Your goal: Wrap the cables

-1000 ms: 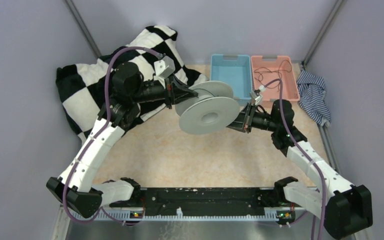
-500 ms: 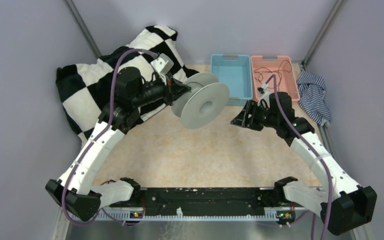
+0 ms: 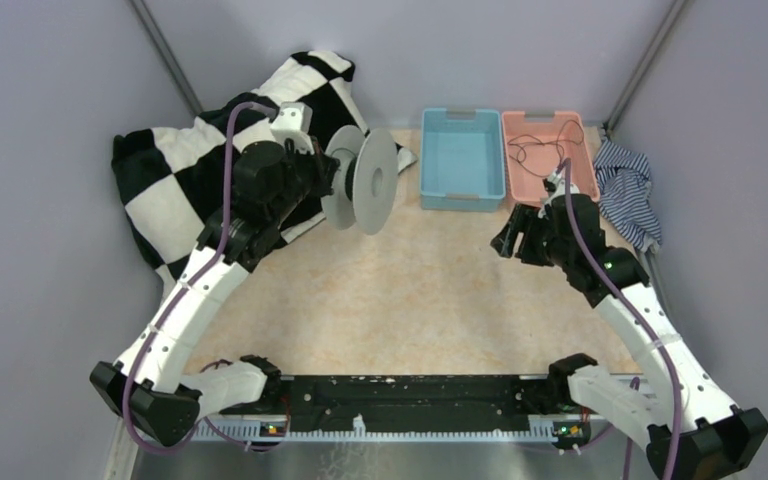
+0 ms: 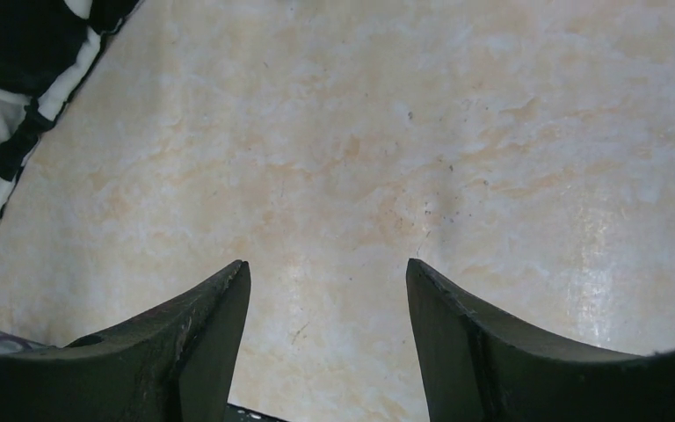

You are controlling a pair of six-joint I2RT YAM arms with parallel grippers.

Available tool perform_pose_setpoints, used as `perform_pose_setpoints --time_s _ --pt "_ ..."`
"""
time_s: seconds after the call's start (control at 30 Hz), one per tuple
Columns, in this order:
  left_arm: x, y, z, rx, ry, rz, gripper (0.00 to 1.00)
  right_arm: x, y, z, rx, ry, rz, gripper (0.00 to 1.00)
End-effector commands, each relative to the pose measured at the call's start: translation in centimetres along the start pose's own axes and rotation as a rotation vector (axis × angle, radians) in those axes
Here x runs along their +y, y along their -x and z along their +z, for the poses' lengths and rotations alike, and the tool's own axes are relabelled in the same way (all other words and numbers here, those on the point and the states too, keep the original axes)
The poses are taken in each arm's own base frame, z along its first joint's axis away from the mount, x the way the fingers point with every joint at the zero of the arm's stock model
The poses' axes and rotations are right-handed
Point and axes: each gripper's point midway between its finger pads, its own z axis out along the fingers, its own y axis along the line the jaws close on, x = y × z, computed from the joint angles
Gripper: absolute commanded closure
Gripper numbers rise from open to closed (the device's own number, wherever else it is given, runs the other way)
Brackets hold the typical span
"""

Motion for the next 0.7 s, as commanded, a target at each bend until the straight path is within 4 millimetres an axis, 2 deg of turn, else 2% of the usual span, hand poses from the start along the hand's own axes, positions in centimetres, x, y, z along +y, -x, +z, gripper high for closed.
perform_pose_setpoints --time_s 0.0,0.1,0.23,0.3,0.47,0.57,0.67 --pt "3.6 3.1 -2.3 -0.172 0.244 -0.17 1.0 -0.4 2.5 -1.3 -0.128 -0.037 -0.003 0.34" --pt "5.4 2.5 -3.3 -0.177 0.367 -0.205 1.0 -0.6 2.6 -1.6 -0.152 -0.038 0.004 0.34" --pt "6.1 2.1 -3.8 -0.167 0.428 -0.18 1.0 -0.4 2.9 -1.6 -0.178 -0.024 0.018 0.34" --pt "6.6 1.3 -3.7 -0.154 0.448 -0.164 1.0 -0.1 3.2 -1.6 -0.183 -0.013 0.023 0.34" --pt "5.9 0.1 -3.5 -0.131 0.394 -0.17 1.0 0.2 3.6 -1.9 -0.189 -0.004 0.023 0.34" --pt "5.0 0.2 -3.2 -0.115 0.347 -0.171 1.0 0.8 3.7 -2.0 -0.198 0.034 0.016 0.34" --pt "3.9 0.9 -3.0 -0.085 0.302 -0.174 1.0 3.1 3.4 -1.9 -0.19 0.167 0.011 0.34"
